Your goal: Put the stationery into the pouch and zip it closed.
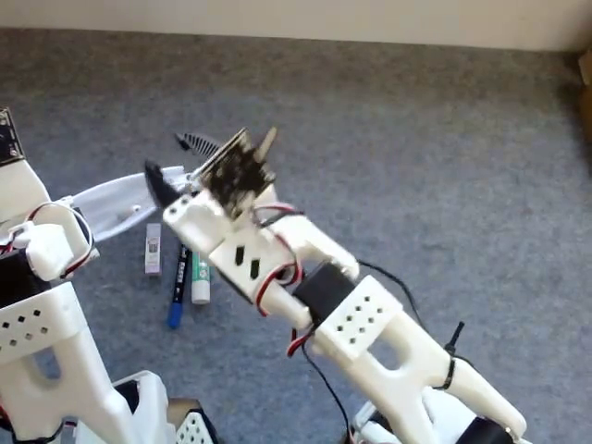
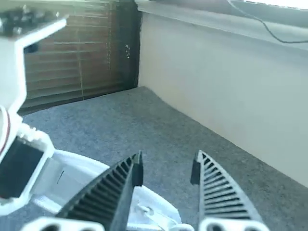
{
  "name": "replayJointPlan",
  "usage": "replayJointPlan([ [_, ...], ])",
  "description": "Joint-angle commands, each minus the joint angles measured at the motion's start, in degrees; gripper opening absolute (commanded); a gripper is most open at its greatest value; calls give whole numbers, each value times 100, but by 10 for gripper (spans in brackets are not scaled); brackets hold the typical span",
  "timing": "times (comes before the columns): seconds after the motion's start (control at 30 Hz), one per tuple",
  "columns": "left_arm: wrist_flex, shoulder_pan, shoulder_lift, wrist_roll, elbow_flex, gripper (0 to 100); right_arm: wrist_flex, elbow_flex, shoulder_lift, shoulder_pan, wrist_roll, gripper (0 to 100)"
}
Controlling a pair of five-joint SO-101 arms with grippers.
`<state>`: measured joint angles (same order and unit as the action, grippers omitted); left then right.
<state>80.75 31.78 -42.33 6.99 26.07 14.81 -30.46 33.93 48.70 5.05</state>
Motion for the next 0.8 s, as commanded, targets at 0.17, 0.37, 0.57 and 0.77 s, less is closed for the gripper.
replayJointPlan([
  [0.17, -70, 101, 101, 44, 57, 8, 2193, 2334, -242, -927, -914, 159],
  [0.37, -70, 101, 101, 44, 57, 8, 2870, 3327, -1235, -1349, -1125, 159],
  [0.57, -70, 101, 101, 35, 57, 8, 3600, 4541, -2563, -1569, -1354, 159],
  [0.77, -70, 110, 110, 35, 57, 8, 4347, 5824, -3829, -1613, -1556, 159],
])
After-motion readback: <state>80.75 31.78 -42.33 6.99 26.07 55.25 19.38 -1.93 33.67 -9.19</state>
